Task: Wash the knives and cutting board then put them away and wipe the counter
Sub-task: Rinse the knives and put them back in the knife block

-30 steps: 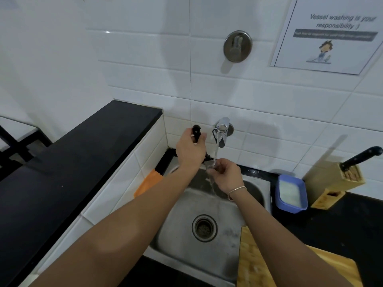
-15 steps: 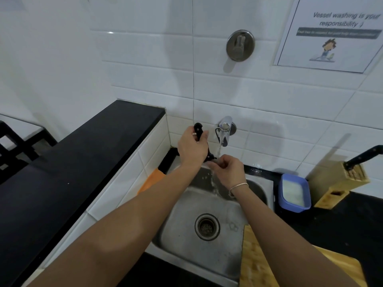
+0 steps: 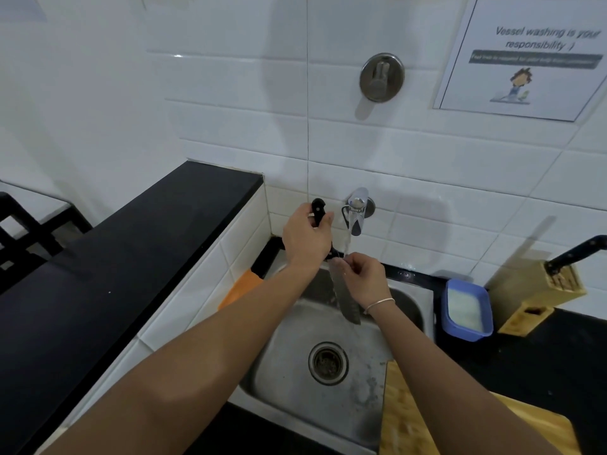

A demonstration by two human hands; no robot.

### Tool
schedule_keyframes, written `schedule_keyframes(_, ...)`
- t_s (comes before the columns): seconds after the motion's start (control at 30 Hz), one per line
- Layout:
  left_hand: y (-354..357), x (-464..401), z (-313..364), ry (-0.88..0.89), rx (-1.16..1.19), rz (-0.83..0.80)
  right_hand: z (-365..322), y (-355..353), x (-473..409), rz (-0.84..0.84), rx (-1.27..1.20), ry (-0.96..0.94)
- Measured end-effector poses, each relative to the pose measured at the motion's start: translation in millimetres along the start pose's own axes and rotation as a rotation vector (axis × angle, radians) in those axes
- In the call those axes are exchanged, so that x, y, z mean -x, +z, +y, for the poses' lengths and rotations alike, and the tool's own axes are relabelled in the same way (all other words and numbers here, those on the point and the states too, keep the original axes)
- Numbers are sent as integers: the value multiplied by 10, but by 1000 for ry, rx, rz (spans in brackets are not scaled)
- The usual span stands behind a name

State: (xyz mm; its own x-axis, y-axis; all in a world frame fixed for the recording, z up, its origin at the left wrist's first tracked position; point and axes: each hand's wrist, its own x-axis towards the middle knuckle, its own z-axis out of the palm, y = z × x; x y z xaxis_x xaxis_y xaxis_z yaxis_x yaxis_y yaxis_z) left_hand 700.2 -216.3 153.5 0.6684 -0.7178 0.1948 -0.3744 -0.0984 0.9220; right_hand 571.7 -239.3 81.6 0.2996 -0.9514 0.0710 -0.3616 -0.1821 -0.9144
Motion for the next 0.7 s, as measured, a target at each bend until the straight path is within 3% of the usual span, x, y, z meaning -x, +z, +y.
schedule_keyframes(0.3,-152,-260,15,-9,154,59,609,-174,184,-214,125,57)
schedule_keyframes(0.47,-188,-346,26,-98,417,-186,820,-326,209,-361,173,195)
schedule_keyframes(0.6,-240,-349,18,-113,483,-472,632,-391,98,-144,-84,240)
schedule_keyframes(0.7,-170,-324,-22,-157,564,-587,470,-352,-11,-144,-132,146)
